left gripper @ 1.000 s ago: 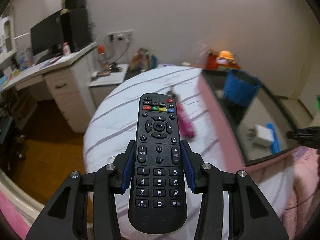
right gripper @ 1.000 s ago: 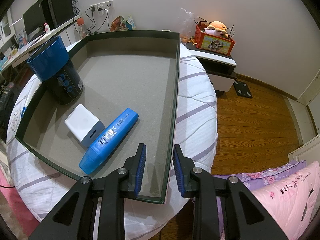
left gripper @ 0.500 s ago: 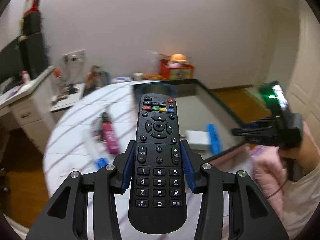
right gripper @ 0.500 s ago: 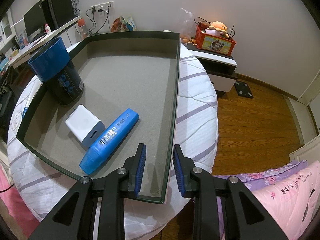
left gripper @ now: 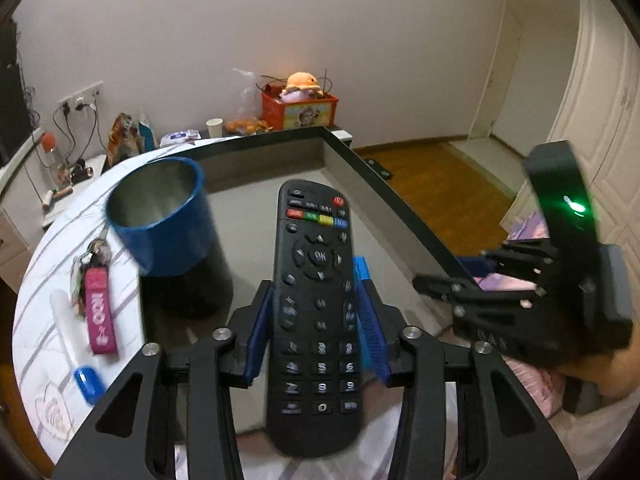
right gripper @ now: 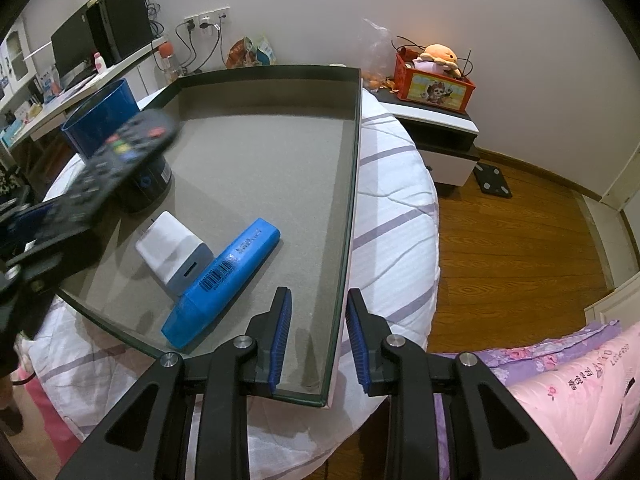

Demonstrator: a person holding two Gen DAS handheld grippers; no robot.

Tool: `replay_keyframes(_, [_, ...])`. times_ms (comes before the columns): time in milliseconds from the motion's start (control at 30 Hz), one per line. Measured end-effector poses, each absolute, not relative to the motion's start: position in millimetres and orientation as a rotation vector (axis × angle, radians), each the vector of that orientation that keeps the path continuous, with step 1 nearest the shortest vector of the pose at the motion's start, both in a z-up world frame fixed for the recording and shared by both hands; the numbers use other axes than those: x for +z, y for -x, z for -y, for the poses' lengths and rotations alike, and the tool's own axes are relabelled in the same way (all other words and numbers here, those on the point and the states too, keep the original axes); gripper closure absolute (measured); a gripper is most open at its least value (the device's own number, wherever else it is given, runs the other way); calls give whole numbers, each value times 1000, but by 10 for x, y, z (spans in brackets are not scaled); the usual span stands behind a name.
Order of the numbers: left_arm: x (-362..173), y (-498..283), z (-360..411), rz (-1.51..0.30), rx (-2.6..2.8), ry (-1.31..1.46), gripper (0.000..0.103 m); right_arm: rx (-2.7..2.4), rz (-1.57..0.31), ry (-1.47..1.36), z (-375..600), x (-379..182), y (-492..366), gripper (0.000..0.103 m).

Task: Organize rigid objects
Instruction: 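Carry the black remote into the tray and open the left tool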

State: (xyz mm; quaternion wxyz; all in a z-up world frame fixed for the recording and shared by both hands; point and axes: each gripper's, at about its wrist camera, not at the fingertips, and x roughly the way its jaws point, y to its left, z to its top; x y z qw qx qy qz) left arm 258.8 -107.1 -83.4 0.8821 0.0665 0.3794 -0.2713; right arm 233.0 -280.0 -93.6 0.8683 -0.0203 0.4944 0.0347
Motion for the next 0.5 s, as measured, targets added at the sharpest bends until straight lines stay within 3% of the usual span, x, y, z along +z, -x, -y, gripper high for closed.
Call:
replay_keyframes(67, [-848,-2660,1171,-791,-558,-153,70,76,-1032,38,2806,-939,-2328,73])
replay_keyframes(500, [-985,-2810,1271,-829,-531,-165,70,95,-1028,26,2846,-943,-2328,72])
